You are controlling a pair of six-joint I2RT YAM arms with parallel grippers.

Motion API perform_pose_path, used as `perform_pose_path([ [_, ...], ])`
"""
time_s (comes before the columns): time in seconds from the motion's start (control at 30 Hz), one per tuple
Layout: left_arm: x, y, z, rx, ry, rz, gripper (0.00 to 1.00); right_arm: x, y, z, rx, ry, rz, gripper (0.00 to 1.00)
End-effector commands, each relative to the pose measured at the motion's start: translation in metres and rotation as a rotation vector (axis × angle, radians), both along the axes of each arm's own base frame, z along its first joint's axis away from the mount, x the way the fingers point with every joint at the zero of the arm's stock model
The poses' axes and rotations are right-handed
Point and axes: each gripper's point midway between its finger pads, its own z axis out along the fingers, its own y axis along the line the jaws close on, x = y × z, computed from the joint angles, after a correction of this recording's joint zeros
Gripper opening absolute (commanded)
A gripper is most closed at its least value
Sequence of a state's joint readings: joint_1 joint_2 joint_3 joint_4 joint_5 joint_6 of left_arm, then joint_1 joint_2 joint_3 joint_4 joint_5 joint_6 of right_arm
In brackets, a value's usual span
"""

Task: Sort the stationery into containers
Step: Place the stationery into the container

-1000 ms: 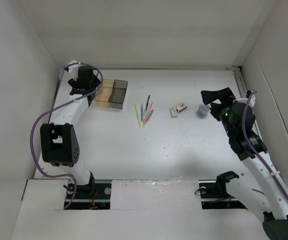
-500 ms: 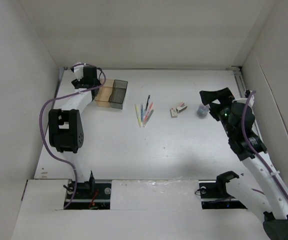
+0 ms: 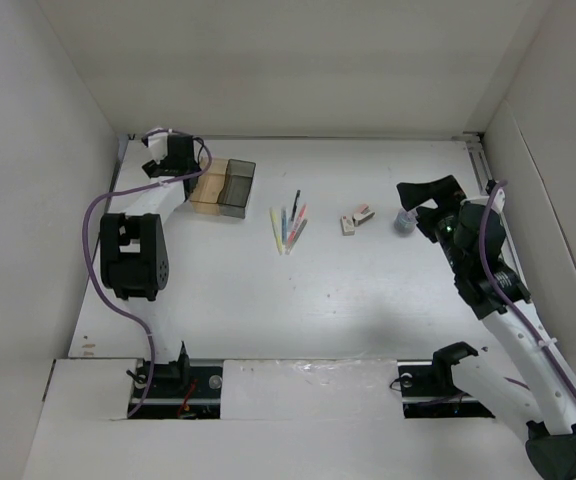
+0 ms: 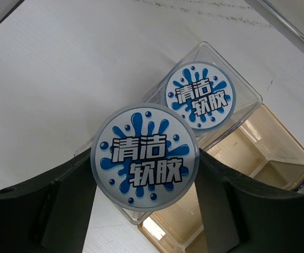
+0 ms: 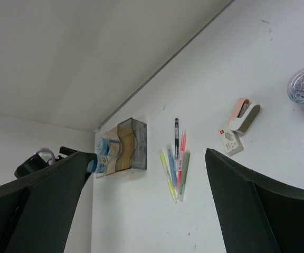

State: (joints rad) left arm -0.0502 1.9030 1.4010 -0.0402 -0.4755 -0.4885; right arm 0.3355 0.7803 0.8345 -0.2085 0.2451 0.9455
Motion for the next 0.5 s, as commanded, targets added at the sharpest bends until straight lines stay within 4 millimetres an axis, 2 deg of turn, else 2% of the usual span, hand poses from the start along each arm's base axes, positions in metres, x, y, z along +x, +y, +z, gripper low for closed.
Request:
perform_pose_path([
  [0.0,0.006,0.003,0.027,-0.005,-0.098,0.018,0.67,0.002,0.005,0.012,0.013,-0.044,0.017,1.00],
  [0.03,0.007,0.003,0.027,-0.012,-0.102,0.023,0.70,0.002,0.005,0.012,0.013,-0.044,0.017,1.00],
  [0.13,0.004,0.001,0.046,-0.020,-0.135,0.014,0.76,0.003,0.002,0.012,0.010,-0.045,-0.004,1.00],
  [0.3,0.000,-0.005,0.079,-0.030,-0.202,-0.003,0.76,0.008,0.000,0.006,0.001,-0.027,-0.022,1.00],
  [0.37,-0.003,-0.018,0.098,-0.040,-0.240,-0.034,0.73,0.008,-0.004,0.003,-0.005,-0.020,-0.042,1.00],
  [0.4,-0.004,-0.027,0.105,-0.043,-0.255,-0.053,0.71,0.009,-0.005,0.003,-0.006,-0.020,-0.051,0.96],
  [0.43,-0.005,-0.038,0.122,-0.020,-0.293,-0.080,0.67,0.009,-0.007,0.004,0.002,-0.020,-0.061,0.92],
  [0.47,-0.004,-0.069,0.124,-0.022,-0.298,-0.145,0.65,0.007,-0.010,0.008,0.005,-0.033,-0.072,0.85],
])
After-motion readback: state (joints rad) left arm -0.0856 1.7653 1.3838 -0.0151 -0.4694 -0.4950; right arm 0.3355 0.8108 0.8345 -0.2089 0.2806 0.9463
